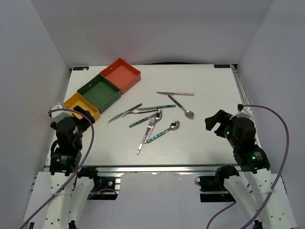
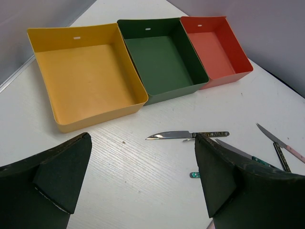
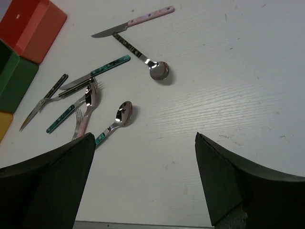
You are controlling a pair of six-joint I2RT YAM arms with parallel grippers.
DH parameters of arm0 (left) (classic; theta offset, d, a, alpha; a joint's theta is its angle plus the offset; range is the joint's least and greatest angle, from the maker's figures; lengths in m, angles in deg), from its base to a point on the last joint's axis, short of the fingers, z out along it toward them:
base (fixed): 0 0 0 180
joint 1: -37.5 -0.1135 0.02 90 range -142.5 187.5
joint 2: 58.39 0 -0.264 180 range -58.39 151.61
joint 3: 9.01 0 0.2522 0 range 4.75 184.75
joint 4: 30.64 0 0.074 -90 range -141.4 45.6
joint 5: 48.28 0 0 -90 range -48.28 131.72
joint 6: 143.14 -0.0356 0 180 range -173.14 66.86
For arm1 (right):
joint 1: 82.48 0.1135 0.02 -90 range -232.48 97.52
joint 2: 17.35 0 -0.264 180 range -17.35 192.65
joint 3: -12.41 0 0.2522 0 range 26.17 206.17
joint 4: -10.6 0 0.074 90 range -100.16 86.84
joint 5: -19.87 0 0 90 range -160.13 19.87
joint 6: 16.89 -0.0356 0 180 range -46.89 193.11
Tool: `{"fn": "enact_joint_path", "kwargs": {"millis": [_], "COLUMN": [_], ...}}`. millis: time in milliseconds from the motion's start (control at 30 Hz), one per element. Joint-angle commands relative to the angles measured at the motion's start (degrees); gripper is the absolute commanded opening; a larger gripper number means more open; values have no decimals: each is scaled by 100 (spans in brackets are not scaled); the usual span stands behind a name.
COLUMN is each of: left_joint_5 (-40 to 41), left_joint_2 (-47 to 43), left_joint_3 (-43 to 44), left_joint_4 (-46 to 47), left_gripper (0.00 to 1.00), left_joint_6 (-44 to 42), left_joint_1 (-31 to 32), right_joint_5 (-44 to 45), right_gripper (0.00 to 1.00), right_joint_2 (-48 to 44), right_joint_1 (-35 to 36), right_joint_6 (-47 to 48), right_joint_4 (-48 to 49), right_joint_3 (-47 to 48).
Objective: Sort the eating utensils into containers
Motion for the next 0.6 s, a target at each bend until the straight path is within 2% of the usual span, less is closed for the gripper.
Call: {"fn": "enact_joint_path", "kwargs": {"millis": [0, 100, 200, 267, 333, 367, 400, 467, 533, 567], "left_joint_5": [21, 39, 65, 100, 136, 179, 188, 276, 346, 373], "left_joint_2": [25, 69, 139, 174, 209, 201, 183, 174, 166, 166], "left_joint_3": [-13, -13, -4, 5, 14, 22, 14, 5, 14, 14], "left_joint_4": [37, 29, 20, 2, -33, -42, -42, -51, -94, -103], "left_gripper": [98, 98, 98, 98, 98, 98, 98, 98, 98, 98], "left_joint_6": [22, 31, 40, 57, 66, 83, 92, 119, 154, 171], "left_joint_1": [-25, -17, -17, -25, -25, -17, -17, -17, -17, -25], "right_joint_5": [440, -31, -586, -466, 770, 1279, 2224, 3229, 3664, 3840], "right_gripper": [89, 89, 89, 89, 89, 89, 89, 89, 89, 89], "right_joint_2": [-153, -127, 609, 1251, 1951, 2261, 2551, 3438, 4323, 4660], "right_joint_1": [-13, -13, 66, 407, 1451, 1846, 2486, 3199, 3554, 3721], "right_joint_6": [-383, -699, -1024, -1270, -1507, -1874, -2165, -3137, -3869, -4212], "right_joint_4": [69, 481, 780, 1254, 1378, 1222, 1047, 617, 308, -137], "right_joint_3": [-21, -196, -258, -364, -190, -49, 109, 523, 977, 1190]}}
